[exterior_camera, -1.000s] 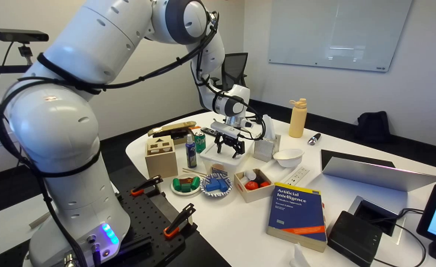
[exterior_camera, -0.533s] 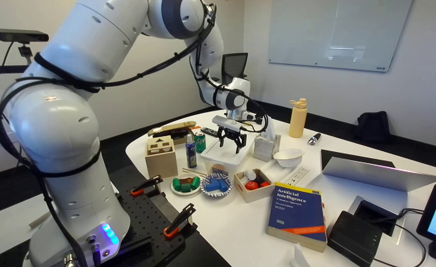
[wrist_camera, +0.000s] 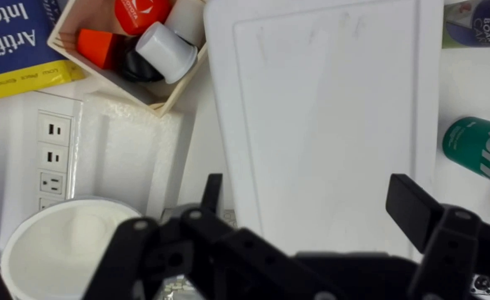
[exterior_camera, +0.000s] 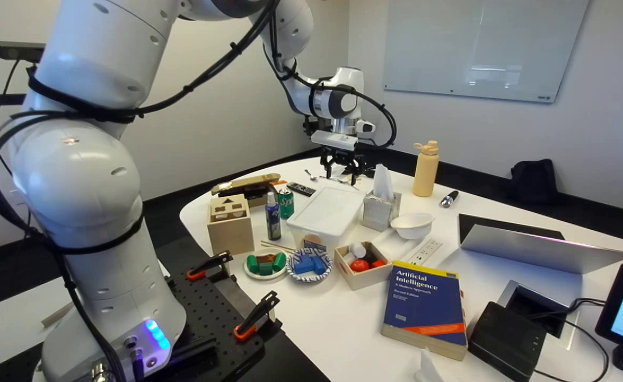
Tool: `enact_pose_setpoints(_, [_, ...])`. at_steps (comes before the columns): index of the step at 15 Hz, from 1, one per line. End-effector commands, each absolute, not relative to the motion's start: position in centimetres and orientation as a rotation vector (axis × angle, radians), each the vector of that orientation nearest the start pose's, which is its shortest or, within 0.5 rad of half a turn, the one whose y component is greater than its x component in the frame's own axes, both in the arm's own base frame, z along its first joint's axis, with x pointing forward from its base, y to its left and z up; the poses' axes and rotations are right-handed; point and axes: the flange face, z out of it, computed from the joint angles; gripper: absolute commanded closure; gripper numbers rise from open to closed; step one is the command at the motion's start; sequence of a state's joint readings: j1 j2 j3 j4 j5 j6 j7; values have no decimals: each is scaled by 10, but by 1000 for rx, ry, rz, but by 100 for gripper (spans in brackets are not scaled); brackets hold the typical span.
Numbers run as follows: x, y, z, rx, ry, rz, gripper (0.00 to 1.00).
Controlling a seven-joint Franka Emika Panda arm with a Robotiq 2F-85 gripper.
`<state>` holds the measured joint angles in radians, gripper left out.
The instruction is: Move the lunchbox forward
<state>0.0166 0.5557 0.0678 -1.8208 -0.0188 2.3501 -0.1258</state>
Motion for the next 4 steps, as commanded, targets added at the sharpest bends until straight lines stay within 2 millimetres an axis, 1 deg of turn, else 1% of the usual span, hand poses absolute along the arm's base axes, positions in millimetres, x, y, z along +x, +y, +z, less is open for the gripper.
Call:
enact_pose_setpoints(1, [646,50,235,-3100,-340,32,0])
enact_pose_setpoints(4, [646,47,236,-3101,-335,33,0])
